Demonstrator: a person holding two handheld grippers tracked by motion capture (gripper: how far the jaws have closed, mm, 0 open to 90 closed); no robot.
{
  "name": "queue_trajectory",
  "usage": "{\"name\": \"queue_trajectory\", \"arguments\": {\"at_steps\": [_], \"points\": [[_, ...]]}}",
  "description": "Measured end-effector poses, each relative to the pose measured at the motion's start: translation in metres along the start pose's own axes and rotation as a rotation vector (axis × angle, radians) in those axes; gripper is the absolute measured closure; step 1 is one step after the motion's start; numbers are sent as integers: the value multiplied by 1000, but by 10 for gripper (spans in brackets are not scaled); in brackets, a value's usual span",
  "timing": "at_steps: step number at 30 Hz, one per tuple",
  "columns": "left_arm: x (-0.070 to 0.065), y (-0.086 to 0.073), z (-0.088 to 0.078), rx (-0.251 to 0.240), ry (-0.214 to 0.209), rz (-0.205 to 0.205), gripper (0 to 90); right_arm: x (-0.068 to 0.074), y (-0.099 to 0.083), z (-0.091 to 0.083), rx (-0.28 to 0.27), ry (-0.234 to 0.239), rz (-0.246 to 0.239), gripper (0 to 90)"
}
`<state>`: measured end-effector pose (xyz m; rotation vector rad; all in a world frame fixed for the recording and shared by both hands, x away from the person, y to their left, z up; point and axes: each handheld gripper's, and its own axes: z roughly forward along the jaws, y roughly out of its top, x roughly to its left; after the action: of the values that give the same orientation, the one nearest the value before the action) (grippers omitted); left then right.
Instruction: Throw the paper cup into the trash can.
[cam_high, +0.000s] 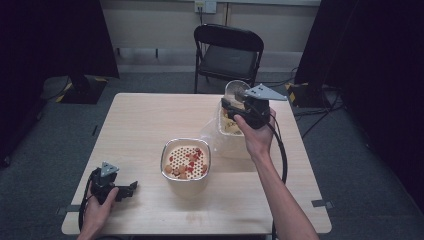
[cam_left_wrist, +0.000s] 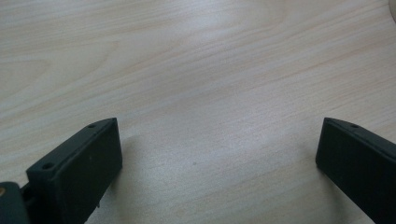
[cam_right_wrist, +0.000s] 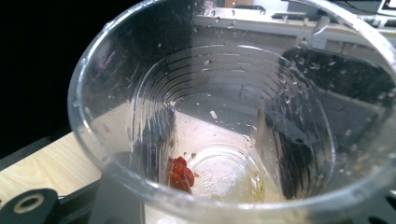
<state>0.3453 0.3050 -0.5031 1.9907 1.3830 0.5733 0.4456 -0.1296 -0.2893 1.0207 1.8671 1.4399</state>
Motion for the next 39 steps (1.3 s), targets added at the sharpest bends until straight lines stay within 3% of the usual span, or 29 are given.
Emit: {"name": "queue_trajectory", "arguments": {"at_steps": [5, 15, 27, 32, 39], "points": [[0, 0, 0, 0, 0, 0, 0, -15, 0, 4, 32, -40, 3, 481], [0, 0, 0, 0, 0, 0, 0, -35, -7, 15, 87, -61, 49, 416], [0, 0, 0, 0, 0, 0, 0, -39, -7, 21, 100, -64, 50, 306], [0, 0, 0, -2, 0, -2, 0, -41, -5, 22, 104, -75, 58, 154], [0, 0, 0, 0, 0, 0, 0, -43, -4, 21, 106, -83, 66, 144]]}}
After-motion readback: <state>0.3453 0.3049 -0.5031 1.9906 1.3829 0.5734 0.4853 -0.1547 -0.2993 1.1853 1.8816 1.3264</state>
